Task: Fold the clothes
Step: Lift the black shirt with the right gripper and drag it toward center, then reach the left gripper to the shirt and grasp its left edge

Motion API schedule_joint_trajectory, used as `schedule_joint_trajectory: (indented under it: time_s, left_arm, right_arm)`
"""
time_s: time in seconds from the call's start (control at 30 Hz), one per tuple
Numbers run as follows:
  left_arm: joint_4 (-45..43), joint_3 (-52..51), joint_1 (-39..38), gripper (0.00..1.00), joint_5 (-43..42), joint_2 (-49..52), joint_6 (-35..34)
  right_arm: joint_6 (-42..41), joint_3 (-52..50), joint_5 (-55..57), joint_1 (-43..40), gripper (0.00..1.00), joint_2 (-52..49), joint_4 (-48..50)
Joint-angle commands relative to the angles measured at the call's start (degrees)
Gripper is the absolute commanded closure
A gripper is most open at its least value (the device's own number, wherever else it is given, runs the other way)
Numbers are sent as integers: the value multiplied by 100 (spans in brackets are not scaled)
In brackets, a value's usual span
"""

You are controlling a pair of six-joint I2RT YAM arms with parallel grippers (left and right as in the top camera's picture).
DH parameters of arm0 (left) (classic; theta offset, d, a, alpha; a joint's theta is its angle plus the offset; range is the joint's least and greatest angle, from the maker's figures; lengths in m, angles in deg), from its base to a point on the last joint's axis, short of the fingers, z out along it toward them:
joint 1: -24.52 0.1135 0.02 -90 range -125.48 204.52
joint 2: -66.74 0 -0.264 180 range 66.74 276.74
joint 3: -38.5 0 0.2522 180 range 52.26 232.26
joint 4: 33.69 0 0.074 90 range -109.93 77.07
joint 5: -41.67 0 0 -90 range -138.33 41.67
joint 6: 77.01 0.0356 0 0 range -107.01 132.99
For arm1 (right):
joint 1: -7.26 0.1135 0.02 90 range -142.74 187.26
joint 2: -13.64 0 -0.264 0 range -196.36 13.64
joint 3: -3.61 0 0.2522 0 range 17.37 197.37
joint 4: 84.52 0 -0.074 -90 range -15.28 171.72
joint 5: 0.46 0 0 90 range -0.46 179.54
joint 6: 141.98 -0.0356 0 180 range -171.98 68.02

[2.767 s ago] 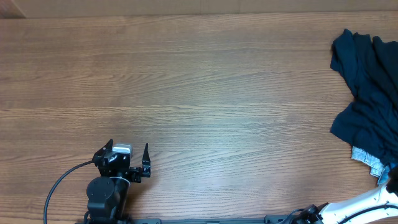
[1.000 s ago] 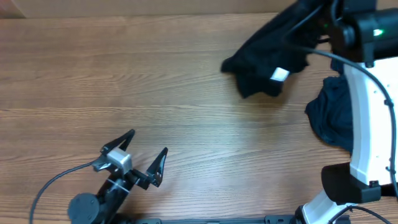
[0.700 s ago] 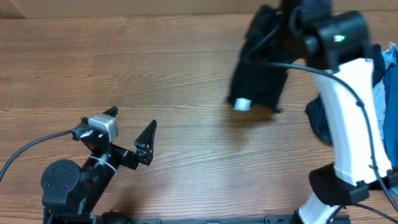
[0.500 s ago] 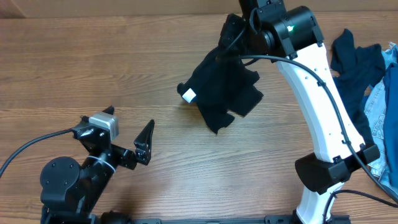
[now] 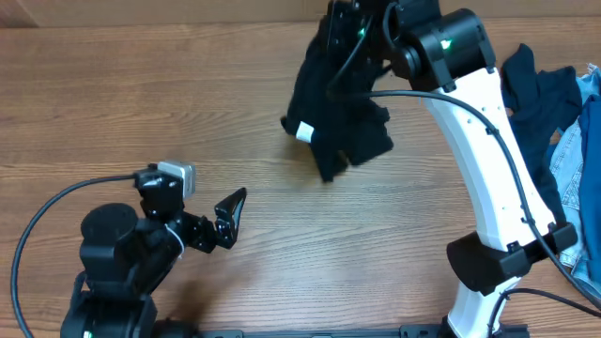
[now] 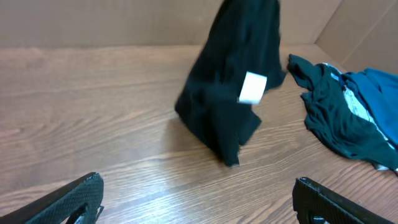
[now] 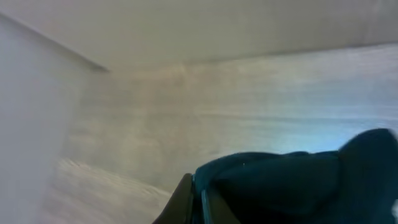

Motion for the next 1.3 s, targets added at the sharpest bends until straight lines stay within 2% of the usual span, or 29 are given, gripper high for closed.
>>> schedule_joint_trajectory:
  time_s: [0.0, 0.13, 0.17, 0.2, 0.3, 0.37, 0.43, 0.57, 0.67, 0.73, 0.83, 0.87, 0.9, 0.93, 1.07, 1.17, 1.27]
  left_arm:
    - [-11, 83, -37, 0, -105, 295, -225]
    - [-46, 83, -37, 0, -313, 748, -225]
    - [-79, 83, -37, 2, -474, 831, -225]
    - [-181, 90, -37, 5, -713, 872, -221]
    - [-225, 94, -37, 3, -710, 872, -175]
    - [-258, 94, -37, 1, -706, 872, -157]
    - [-282, 94, -37, 1, -702, 872, -157]
    - [-291, 94, -35, 4, -599, 872, -129]
    - [-330, 177, -35, 5, -321, 872, -52]
    - [-326, 476, -35, 5, -17, 872, 35]
    - [-264, 894, -35, 3, 426, 872, 216]
    - [-160, 1073, -35, 1, 575, 872, 299]
    - [-20, 1174, -35, 0, 608, 872, 297]
    - [59, 1193, -35, 0, 603, 872, 295]
    - [658, 1193, -37, 3, 603, 883, 293]
    - [1325, 1189, -37, 8, 651, 1117, 293]
    - [1419, 1180, -37, 9, 715, 1613, 352]
  right_arm:
    - [-850, 238, -28, 2, 96, 431, 382]
    - [-1145, 240, 323, 0, 96, 435, 761]
    - [-1137, 240, 850, 0, 96, 435, 787]
    - [-643, 240, 2594, -173, 96, 538, 833]
    - [-511, 240, 3080, -466, 96, 789, 708]
    - [-765, 240, 3285, -691, 96, 1001, 444]
    - [-1386, 240, 3095, -839, 96, 1095, -48]
    - [-2105, 227, 1416, -723, 96, 852, -1067]
    - [-2116, 227, 411, -361, 96, 468, -1440]
    - [-1917, 227, 302, 31, 95, 179, -1528]
    - [-643, 227, 57, 586, 84, -35, -1296]
    - [-238, 227, 404, 841, 65, -42, -1340]
    - [-225, 229, 966, 981, 53, -33, -1453]
    - [-225, 229, 1220, 990, 47, -26, -1541]
    - [-186, 229, 1740, 632, 36, -28, -2006]
    - [-188, 229, 1683, 50, 31, -28, -2243]
    - [-188, 229, 1233, -437, 24, -28, -2319]
